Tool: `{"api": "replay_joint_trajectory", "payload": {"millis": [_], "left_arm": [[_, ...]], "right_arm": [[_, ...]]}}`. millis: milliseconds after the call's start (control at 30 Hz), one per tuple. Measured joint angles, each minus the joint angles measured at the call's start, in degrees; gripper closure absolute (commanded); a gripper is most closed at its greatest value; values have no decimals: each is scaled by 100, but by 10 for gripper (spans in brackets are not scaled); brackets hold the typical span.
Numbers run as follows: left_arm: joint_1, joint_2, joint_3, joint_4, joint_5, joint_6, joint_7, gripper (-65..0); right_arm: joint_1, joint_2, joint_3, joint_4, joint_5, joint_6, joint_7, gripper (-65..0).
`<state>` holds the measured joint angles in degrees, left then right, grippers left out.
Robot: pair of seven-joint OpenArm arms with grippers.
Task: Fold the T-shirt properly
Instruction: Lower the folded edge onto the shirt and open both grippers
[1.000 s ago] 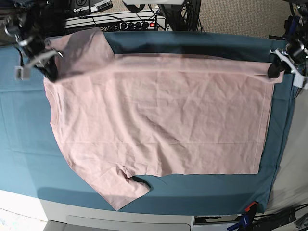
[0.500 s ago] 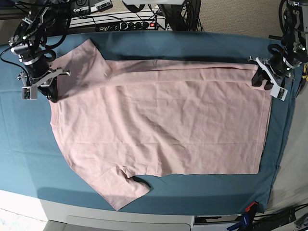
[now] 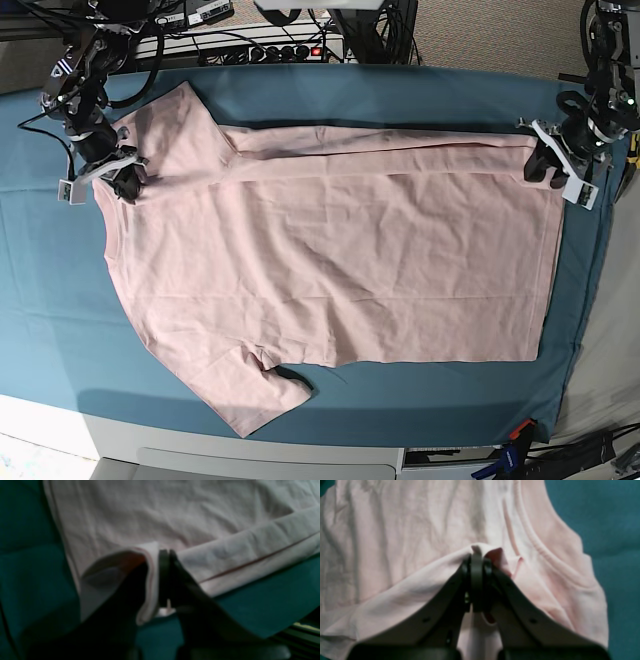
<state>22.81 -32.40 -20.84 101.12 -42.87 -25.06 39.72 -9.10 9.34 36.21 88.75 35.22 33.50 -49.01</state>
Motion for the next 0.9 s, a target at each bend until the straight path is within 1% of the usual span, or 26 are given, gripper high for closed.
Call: {"api": "replay_joint_trajectory", "payload": {"millis": [133, 200, 267, 467, 500, 567, 600, 633, 767, 833, 900], "left_arm": [[-50, 0, 0, 0, 0, 20, -151, 0], [-81, 0, 0, 0, -2, 216, -243, 0], [-79, 0, 0, 0, 2, 282, -256, 0], [-76, 0, 0, 0, 68, 282, -293, 0], [-76, 0, 2, 0, 160, 387, -378, 0], [-79, 0, 4, 0, 286, 874, -487, 0], [-76, 0, 4, 0, 343, 1051, -529, 0], [-76, 0, 4, 0, 433, 1156, -546, 0], [-79, 2, 7, 0, 474, 1158, -560, 0], [-76, 2, 7, 0, 474, 1158, -560, 0], [-79, 0, 7, 0, 474, 1158, -560, 0]], "right_arm": [[2, 0, 0, 0, 2, 2, 0, 0], [2, 0, 0, 0, 2, 2, 0, 0], [4, 0, 0, 0, 2, 2, 0, 0], [2, 0, 0, 0, 2, 2, 70, 0], [2, 0, 0, 0, 2, 2, 105, 0], [4, 0, 0, 0, 2, 0, 114, 0], [2, 0, 0, 0, 2, -4, 114, 0], [2, 0, 0, 0, 2, -9, 125, 0], [2, 0, 0, 0, 9, -90, 199, 0], [2, 0, 0, 0, 7, -199, 221, 0], [2, -2, 0, 0, 0, -199, 249, 0]]}}
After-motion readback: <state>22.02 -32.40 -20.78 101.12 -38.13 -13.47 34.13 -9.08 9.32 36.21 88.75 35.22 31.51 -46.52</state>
